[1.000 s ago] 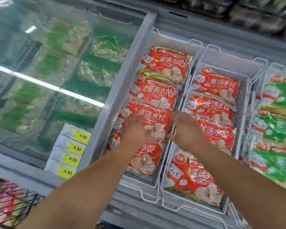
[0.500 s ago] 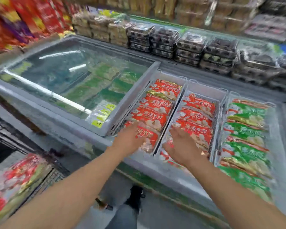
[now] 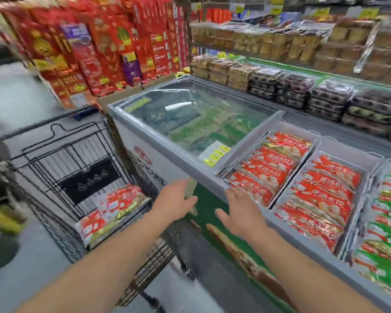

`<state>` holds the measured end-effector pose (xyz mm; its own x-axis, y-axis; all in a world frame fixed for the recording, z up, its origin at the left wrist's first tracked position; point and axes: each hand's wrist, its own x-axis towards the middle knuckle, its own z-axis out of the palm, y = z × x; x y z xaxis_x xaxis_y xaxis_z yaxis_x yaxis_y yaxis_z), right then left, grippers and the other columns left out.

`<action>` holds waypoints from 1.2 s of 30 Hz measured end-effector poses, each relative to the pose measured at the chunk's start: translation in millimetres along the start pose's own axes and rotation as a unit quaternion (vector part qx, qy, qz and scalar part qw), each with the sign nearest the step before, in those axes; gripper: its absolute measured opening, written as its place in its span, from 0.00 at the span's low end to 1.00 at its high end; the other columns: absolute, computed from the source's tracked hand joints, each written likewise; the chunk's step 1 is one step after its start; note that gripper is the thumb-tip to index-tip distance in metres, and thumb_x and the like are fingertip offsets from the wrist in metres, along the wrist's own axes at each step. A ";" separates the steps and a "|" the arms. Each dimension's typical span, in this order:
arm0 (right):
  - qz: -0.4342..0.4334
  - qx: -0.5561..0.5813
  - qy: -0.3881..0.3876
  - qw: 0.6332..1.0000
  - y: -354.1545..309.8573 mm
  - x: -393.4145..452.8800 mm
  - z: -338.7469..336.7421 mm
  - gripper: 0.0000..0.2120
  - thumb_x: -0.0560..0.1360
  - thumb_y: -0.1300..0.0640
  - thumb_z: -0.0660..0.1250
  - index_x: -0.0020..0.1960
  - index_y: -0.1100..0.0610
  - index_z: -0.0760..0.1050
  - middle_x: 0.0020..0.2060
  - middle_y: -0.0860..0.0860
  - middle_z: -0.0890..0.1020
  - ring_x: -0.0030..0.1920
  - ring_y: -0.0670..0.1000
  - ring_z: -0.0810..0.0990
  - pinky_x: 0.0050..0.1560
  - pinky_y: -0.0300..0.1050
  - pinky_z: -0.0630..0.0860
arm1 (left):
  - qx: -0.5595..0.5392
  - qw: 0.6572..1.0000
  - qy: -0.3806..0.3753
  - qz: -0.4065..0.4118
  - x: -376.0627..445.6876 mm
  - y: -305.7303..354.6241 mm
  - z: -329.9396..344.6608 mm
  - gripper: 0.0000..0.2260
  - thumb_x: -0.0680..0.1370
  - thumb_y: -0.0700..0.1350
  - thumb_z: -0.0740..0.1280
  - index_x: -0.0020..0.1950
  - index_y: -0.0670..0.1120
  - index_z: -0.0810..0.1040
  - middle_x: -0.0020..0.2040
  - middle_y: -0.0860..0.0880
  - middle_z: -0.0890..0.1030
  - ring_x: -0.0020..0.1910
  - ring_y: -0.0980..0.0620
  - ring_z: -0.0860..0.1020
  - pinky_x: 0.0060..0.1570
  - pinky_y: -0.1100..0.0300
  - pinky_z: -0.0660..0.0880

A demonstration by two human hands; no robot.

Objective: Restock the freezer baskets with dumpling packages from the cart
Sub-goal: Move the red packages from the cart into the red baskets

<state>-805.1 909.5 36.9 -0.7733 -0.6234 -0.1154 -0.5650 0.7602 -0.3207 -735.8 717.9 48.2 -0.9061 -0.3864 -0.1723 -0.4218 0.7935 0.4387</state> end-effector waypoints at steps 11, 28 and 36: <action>-0.097 -0.009 -0.069 0.993 -210.2 21.4 114.2 0.33 0.79 0.42 0.60 0.78 0.57 0.58 0.75 0.53 0.64 0.75 0.55 0.61 0.75 0.50 0.61 | -0.043 0.991 0.041 -0.117 -94.4 -231.5 -59.0 0.29 0.79 0.53 0.66 0.79 0.49 0.62 0.76 0.48 0.68 0.72 0.45 0.69 0.69 0.54 0.66; 0.022 -0.044 -0.194 0.980 -411.8 73.3 245.6 0.31 0.79 0.45 0.61 0.77 0.57 0.60 0.74 0.53 0.64 0.70 0.56 0.67 0.68 0.52 0.70 | -0.144 0.981 0.029 -0.128 -99.2 -483.5 -152.5 0.21 0.78 0.53 0.68 0.69 0.49 0.74 0.63 0.50 0.79 0.56 0.50 0.77 0.52 0.59 0.73; 0.034 -0.038 -0.206 0.977 -432.9 162.4 273.8 0.31 0.79 0.45 0.62 0.76 0.59 0.60 0.73 0.55 0.66 0.70 0.58 0.68 0.67 0.52 0.70 | -0.157 0.976 0.009 -0.151 -33.7 -525.0 -150.6 0.15 0.79 0.50 0.66 0.64 0.46 0.76 0.57 0.49 0.81 0.49 0.51 0.78 0.49 0.57 0.77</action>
<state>-607.2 429.1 -100.4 -0.6372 -0.5803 -0.5071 -0.5486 0.8037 -0.2304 -478.9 243.5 -43.4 -0.7401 -0.5912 -0.3205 -0.6359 0.4603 0.6194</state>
